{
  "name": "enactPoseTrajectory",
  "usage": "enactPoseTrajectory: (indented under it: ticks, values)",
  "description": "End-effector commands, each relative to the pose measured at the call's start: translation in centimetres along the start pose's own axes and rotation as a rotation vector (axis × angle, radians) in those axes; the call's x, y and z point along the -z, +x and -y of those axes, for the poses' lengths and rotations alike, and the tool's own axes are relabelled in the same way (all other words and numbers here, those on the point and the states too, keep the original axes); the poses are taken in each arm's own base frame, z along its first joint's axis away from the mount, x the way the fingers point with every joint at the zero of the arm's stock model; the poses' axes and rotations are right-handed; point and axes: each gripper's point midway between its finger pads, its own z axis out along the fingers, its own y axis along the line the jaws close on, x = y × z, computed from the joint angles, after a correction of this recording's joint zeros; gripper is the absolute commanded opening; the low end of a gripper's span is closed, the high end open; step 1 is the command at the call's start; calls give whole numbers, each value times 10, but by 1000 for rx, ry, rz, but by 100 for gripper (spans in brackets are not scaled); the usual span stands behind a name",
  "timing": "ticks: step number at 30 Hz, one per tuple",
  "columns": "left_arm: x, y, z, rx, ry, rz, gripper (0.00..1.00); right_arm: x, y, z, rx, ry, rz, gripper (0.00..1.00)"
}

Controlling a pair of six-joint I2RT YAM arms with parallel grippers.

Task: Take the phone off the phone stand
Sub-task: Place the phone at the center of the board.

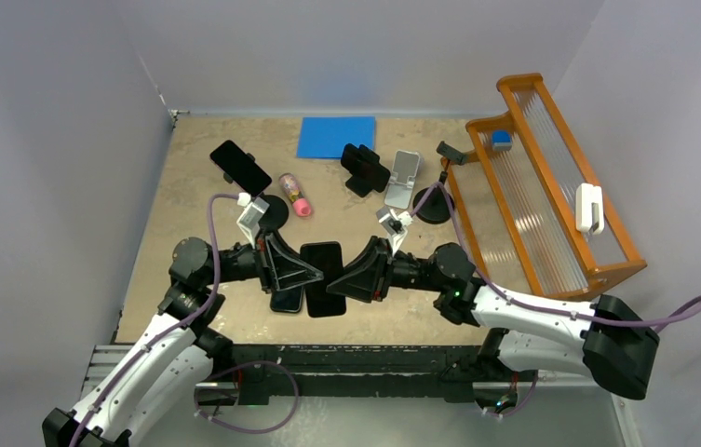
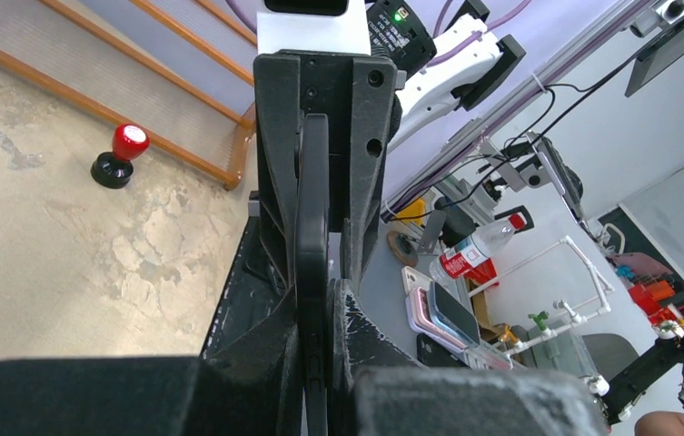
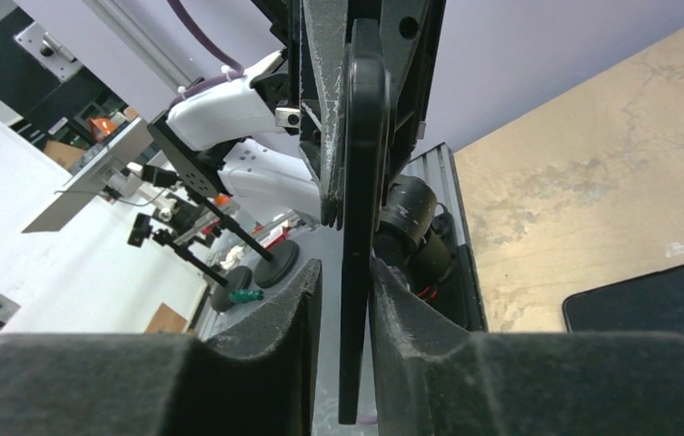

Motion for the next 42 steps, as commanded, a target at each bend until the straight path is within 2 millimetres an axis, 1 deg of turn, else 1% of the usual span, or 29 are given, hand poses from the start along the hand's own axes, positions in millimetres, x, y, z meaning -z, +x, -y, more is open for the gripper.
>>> enactPoseTrajectory:
  ticks: [1,3,6,9,10,11,13,14,15,16,18,21,23,25,27,29,32,34,38,42]
  values:
    - [1,-12,14,-86,45,41,0,-12,-22,-18,25,-49,59,23]
    - [1,-13,14,-90,44,42,0,-13,-20,-18,23,-52,53,16]
    - [1,-12,13,-93,39,38,0,-13,-20,-19,28,-48,52,0]
    - [1,-12,10,-95,13,32,0,-10,-23,-17,45,-18,59,0]
    - [2,-12,8,-96,-3,30,2,-9,-26,-17,58,-3,66,0]
    - [2,-14,6,-101,-28,36,12,-7,-28,-15,64,21,70,0]
    - [4,-18,1,-114,-85,45,37,-2,-32,-11,80,70,81,0]
    - [5,-23,-2,-125,-124,56,46,0,-32,-8,85,97,81,0]
    - [7,-27,-6,-133,-173,69,53,3,-33,-5,90,124,83,0]
    - [10,-30,-11,-137,-224,75,58,6,-33,-2,91,151,83,0]
    - [17,-40,-16,-171,-310,102,63,13,-31,5,89,198,86,0]
    - [30,-57,-24,-232,-448,158,66,20,-23,21,55,280,82,0]
    - [43,-74,-30,-289,-552,220,66,25,-15,39,9,355,83,0]
    - [57,-92,-31,-365,-638,289,66,28,1,55,-68,410,57,0]
    - [68,-107,-30,-436,-694,351,66,29,10,69,-134,462,63,0]
    - [76,-115,-28,-508,-726,388,65,26,17,81,-170,490,54,0]
    - [89,-118,-33,-564,-784,412,64,20,30,94,-223,504,29,0]
    - [95,-115,-37,-569,-810,423,63,15,42,105,-264,517,-1,0]
    - [98,-104,-44,-562,-807,431,63,10,64,128,-352,535,-55,0]
    - [98,-99,-46,-559,-804,418,62,8,78,149,-423,545,-70,0]
